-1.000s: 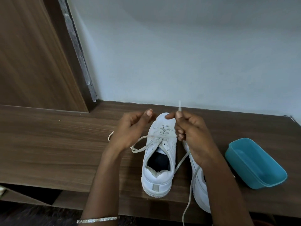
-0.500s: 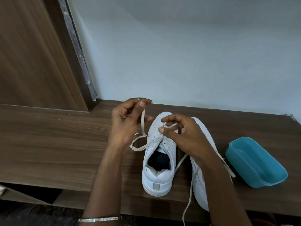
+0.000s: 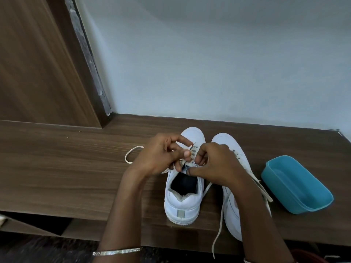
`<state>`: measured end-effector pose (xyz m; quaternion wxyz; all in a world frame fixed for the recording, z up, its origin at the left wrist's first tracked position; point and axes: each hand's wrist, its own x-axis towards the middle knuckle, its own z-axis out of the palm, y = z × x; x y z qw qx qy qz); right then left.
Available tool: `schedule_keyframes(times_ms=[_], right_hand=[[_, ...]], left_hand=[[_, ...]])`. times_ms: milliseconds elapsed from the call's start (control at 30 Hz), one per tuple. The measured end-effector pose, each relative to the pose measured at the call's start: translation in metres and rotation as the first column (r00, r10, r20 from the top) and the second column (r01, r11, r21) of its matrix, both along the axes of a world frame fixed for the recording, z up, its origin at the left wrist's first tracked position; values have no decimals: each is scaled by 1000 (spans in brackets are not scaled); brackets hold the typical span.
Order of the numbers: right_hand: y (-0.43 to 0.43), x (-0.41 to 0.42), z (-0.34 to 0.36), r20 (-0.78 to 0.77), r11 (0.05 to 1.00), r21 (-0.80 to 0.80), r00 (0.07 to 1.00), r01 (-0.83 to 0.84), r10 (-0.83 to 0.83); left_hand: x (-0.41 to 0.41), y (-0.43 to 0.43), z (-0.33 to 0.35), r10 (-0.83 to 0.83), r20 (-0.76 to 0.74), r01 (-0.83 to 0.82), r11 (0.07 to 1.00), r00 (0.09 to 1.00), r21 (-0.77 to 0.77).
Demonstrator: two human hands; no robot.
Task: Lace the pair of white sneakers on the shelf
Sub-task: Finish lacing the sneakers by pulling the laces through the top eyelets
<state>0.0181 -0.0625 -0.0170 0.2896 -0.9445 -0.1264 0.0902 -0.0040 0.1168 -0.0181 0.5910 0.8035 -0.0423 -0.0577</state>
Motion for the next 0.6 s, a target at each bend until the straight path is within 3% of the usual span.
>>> schedule_keyframes(times_ms=[367, 600], right_hand=[[-15, 6, -1, -128, 986, 167, 992, 31, -10], [-18, 4, 3, -224, 965, 241, 973, 103, -49]], left_hand=[[-4, -1, 10, -3, -2, 4, 979, 1000, 205], [-1, -13, 7, -2, 83, -30, 924, 997, 382]])
